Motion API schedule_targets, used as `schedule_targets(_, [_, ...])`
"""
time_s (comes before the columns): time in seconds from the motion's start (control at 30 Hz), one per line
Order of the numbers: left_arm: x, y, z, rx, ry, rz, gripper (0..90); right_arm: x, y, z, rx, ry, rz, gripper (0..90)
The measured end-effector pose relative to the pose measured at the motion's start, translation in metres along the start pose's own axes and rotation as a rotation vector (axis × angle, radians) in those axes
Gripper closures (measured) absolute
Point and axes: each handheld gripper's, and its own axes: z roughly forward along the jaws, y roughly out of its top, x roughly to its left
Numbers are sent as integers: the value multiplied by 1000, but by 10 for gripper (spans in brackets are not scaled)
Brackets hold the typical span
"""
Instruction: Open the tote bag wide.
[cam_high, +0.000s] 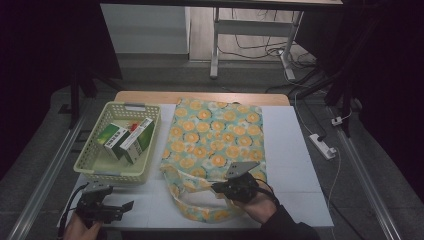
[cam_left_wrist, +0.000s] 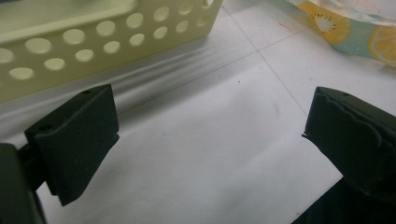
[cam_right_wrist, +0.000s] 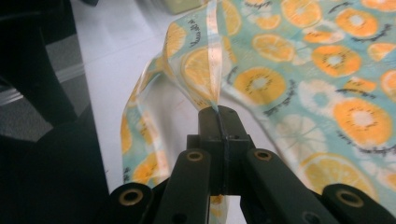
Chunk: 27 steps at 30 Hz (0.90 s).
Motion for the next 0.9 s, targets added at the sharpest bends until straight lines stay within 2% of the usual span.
schedule_targets(0.43, [1,0,-1,-11,-10,-9,34,-37,21,6,-22,-62,34,900])
schedule_targets(0.6, [2,0,0,-10,-13,-16,35,-52,35,10,-38,-78,36,900])
schedule_targets(0.67, [2,0,0,-11,-14,-16,35,-60,41,11,-41,-87,33,900])
schedule_targets(0.9, [3,0,-1,-11,-21,-18,36,-89,52,17,-49,-116,74,900])
